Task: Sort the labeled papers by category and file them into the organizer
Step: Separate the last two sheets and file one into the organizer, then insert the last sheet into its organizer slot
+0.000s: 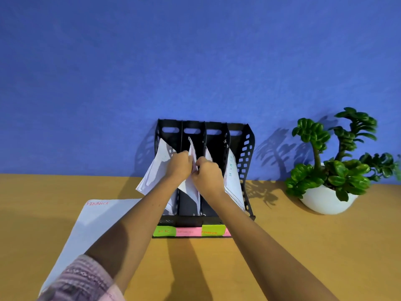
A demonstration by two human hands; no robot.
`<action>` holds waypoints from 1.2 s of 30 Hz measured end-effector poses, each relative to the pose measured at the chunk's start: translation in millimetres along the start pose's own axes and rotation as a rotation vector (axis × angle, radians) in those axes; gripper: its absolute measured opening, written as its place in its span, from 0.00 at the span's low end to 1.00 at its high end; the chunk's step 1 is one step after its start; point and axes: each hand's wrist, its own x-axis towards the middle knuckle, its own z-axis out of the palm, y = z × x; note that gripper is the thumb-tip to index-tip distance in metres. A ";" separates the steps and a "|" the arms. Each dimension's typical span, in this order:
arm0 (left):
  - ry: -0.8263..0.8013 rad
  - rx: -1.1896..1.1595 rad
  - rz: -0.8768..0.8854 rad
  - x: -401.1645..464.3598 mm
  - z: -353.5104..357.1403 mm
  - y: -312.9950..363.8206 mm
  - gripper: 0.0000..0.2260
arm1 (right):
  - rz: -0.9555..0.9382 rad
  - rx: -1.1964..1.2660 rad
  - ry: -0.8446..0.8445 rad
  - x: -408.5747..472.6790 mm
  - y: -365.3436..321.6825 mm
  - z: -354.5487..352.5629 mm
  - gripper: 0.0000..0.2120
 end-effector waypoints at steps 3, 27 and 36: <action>0.029 -0.084 -0.036 -0.2 3.2 -2.8 0.13 | -0.014 0.013 -0.012 -2.2 -3.0 8.1 0.07; 0.445 -0.655 -0.235 -78.1 -69.8 -196.5 0.06 | -0.313 0.527 0.037 -71.0 -92.0 141.5 0.07; -0.088 -0.003 -0.759 -152.1 -30.5 -355.1 0.17 | -0.062 0.003 -0.424 -115.4 -59.3 243.6 0.23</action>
